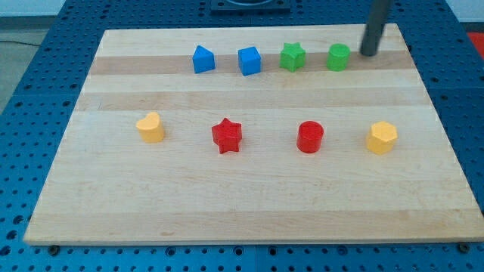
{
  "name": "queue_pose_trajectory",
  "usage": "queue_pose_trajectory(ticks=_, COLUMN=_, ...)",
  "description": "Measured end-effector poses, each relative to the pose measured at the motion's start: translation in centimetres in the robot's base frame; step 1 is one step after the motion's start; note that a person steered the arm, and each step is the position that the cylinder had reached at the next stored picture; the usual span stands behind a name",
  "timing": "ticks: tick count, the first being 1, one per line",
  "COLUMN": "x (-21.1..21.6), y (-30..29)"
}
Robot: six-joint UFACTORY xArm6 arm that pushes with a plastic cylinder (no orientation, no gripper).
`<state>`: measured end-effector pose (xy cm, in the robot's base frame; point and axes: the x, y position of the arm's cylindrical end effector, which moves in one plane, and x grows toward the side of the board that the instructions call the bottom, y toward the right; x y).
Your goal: Place the green star to the right of the blue triangle
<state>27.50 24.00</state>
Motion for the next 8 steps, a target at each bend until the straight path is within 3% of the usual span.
queue_pose_trajectory(ticks=1, x=0.6, y=-1.1)
queue_pose_trajectory(ticks=2, x=0.6, y=-7.8)
queue_pose_trajectory(ticks=3, x=0.8, y=-8.6)
queue_pose_trajectory(ticks=4, x=2.2, y=-5.8)
queue_pose_trajectory(ticks=7, x=1.2, y=-22.9)
queue_pose_trajectory(ticks=8, x=0.6, y=-20.9)
